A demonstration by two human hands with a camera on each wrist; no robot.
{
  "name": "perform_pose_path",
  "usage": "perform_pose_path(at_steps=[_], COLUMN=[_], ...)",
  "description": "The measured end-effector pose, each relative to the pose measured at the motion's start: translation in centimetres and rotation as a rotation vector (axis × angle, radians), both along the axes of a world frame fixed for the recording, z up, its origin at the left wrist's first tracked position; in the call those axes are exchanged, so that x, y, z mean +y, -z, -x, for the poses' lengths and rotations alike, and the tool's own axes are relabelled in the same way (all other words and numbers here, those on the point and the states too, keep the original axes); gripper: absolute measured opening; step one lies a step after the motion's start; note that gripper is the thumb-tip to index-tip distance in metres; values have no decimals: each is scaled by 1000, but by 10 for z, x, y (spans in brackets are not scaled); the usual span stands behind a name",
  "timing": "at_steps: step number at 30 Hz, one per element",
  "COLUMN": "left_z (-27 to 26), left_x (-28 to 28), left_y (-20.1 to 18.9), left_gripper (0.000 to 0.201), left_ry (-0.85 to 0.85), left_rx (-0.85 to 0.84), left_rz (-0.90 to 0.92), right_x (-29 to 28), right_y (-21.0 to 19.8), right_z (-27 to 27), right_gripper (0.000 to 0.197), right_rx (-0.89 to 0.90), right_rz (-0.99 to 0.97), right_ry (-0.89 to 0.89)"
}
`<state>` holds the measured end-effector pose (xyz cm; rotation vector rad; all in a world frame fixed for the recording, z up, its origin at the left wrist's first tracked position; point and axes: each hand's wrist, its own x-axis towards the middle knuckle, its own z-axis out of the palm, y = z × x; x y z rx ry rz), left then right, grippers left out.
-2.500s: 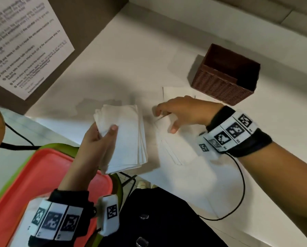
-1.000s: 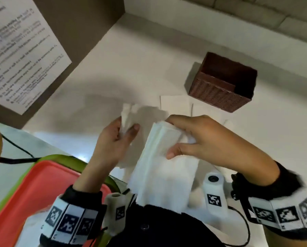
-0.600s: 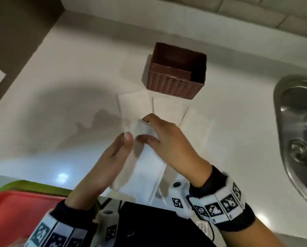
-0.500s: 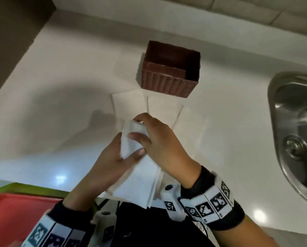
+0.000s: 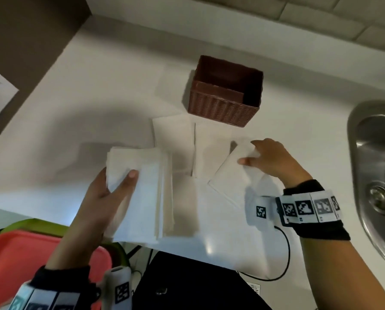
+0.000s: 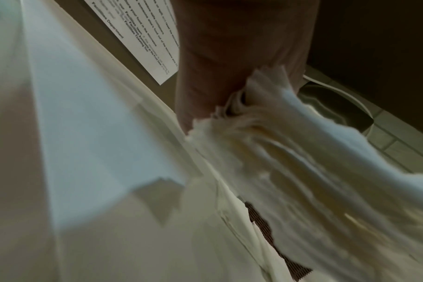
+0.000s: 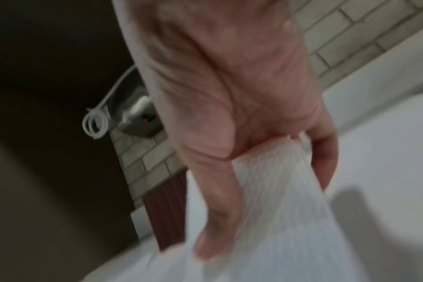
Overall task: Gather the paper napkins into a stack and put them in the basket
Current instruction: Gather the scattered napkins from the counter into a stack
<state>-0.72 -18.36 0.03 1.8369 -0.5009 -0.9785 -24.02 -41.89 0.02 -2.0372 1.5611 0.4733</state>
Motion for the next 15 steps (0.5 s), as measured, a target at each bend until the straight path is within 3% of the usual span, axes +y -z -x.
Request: perform_pose_path(at_steps=[5, 8, 12, 15], left_z=[-1, -1, -1, -3], left_x=[4, 4, 6, 10], left_y=[-1, -2, -2, -2], left_gripper=[34, 33, 34, 33], left_ry=[-24, -40, -42, -51], left_rx=[6, -1, 4, 8], left_rz=[-26, -30, -34, -49], right_x=[-1, -11, -27, -30], right_y=[-70, -76, -33, -4], right_z=[-4, -37, -83, -96], right_gripper=[23, 35, 62, 64], right_rx=[-273, -296, -148, -115], right_rz=[-131, -83, -8, 33], right_ry=[-208, -317, -441, -422])
